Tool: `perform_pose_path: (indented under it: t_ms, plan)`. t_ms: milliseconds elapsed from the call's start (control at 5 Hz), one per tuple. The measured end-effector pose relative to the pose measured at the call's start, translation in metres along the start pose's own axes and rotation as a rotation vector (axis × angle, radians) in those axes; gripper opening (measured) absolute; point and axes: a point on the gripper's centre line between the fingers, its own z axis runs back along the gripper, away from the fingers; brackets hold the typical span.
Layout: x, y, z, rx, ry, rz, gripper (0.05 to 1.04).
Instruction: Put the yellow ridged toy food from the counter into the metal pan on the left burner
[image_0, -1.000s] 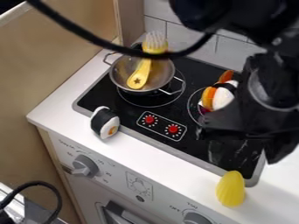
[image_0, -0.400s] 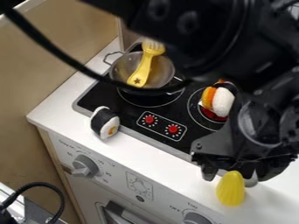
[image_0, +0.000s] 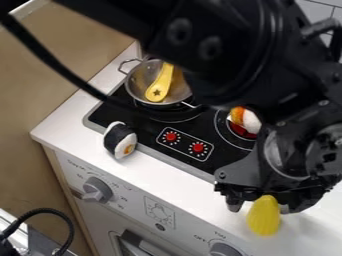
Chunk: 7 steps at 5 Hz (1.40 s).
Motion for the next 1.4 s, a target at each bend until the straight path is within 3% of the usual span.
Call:
perform_pose_path:
  t_ms: [600,1000,1200,1400]
  plan:
    - [-0.002,0.004,-0.012,-0.013,-0.011,0.027,0.972]
    - [-0.008,0.004,-0.014,0.005,0.041,0.056,0.529]
    - [-0.007,0.002,-0.011,0.009,0.056,0.069,0.528]
    - [-0.002,0.003,-0.005,0.048,0.078,0.056,0.528]
